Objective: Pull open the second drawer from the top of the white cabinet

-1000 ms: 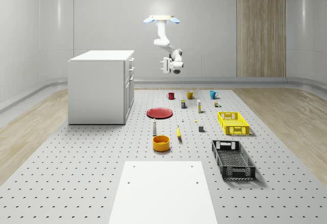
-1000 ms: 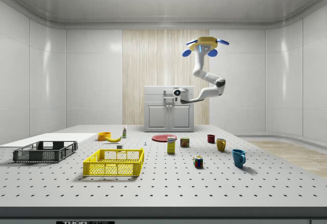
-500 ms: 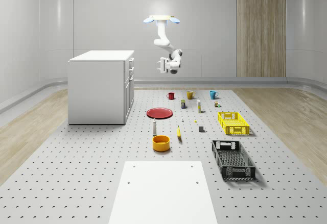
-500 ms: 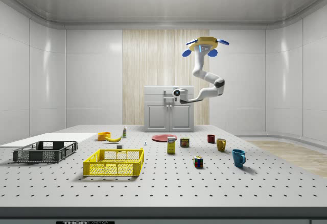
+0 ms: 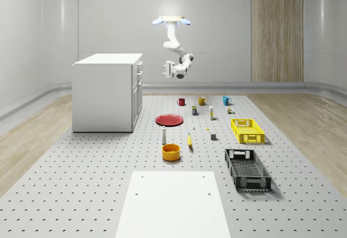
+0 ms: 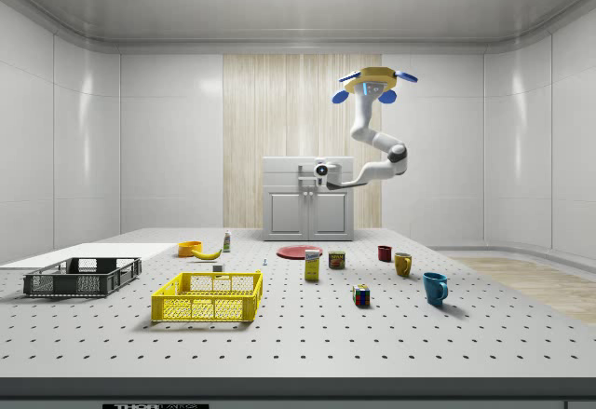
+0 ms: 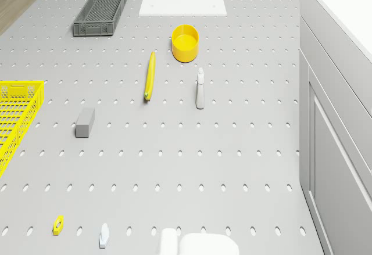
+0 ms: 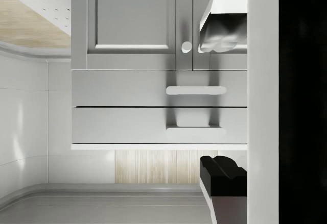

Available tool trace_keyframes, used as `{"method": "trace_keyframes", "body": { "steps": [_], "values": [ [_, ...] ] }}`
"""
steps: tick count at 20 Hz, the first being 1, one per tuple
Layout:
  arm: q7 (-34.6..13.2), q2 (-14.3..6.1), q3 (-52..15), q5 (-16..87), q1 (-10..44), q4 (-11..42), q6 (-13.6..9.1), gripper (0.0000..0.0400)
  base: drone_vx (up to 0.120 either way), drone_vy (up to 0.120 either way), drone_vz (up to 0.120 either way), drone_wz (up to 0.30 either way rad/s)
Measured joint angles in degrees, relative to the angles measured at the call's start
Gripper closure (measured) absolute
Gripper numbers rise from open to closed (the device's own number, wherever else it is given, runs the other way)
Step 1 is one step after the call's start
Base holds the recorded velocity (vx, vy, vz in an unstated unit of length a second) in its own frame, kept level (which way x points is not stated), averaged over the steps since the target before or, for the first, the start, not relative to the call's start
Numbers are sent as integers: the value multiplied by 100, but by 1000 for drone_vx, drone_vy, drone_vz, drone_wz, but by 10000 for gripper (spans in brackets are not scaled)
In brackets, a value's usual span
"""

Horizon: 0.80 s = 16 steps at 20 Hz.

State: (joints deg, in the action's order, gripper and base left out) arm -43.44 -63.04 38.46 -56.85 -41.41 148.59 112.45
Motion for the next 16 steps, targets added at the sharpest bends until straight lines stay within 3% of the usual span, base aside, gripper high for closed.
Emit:
{"method": "trace_keyframes", "body": {
  "steps": [8,16],
  "values": [
    [205,193,-449,-542,-244,130,501,100,0,0,0,0],
    [490,520,-931,-1209,-519,152,983,100,0,0,0,0]
  ]
}}
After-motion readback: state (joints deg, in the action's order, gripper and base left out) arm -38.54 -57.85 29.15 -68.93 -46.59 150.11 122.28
